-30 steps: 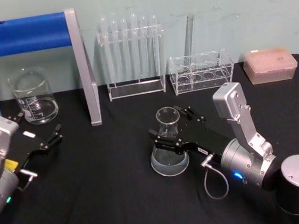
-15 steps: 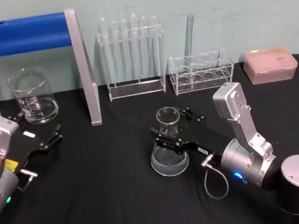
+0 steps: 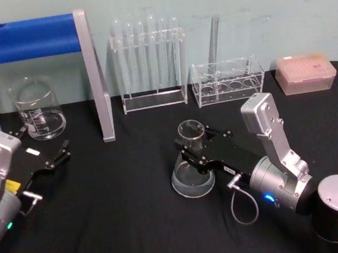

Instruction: Grasp the erlenmeyer flask with one hand, shake it three times, then place it back.

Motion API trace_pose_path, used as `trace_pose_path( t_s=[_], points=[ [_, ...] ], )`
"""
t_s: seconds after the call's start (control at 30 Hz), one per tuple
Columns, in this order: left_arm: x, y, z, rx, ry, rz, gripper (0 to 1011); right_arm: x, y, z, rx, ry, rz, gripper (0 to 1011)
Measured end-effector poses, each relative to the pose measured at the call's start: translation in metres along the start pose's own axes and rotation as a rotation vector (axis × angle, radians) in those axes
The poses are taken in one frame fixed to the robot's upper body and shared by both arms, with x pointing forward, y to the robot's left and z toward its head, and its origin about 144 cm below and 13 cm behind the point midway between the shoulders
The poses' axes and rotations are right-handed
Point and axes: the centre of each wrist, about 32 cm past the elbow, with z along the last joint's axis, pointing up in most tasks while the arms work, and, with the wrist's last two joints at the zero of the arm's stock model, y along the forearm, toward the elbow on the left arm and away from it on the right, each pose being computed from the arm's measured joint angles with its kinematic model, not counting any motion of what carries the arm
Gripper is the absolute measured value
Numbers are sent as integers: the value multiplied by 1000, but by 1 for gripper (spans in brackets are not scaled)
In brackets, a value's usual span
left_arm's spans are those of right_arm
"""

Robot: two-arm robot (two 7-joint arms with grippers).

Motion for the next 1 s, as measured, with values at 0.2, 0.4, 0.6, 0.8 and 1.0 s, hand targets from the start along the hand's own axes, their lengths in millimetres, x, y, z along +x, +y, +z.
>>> trace_pose_path(
  t_s=[0.2, 0.4, 0.6, 0.8, 1.0],
  points=[
    [0, 0, 0, 0, 0, 0, 1001, 0, 0, 0, 1, 1, -2, 450],
    [0, 0, 0, 0, 0, 0, 1001, 2, -6, 9, 31, 4, -9, 450],
    [0, 0, 0, 0, 0, 0, 1001, 5, -13, 26, 53, -8, -17, 449],
    [0, 0, 0, 0, 0, 0, 1001, 7, -21, 43, 80, -11, -32, 450],
    [0, 0, 0, 0, 0, 0, 1000, 9, -26, 50, 94, -8, -42, 450]
  ],
)
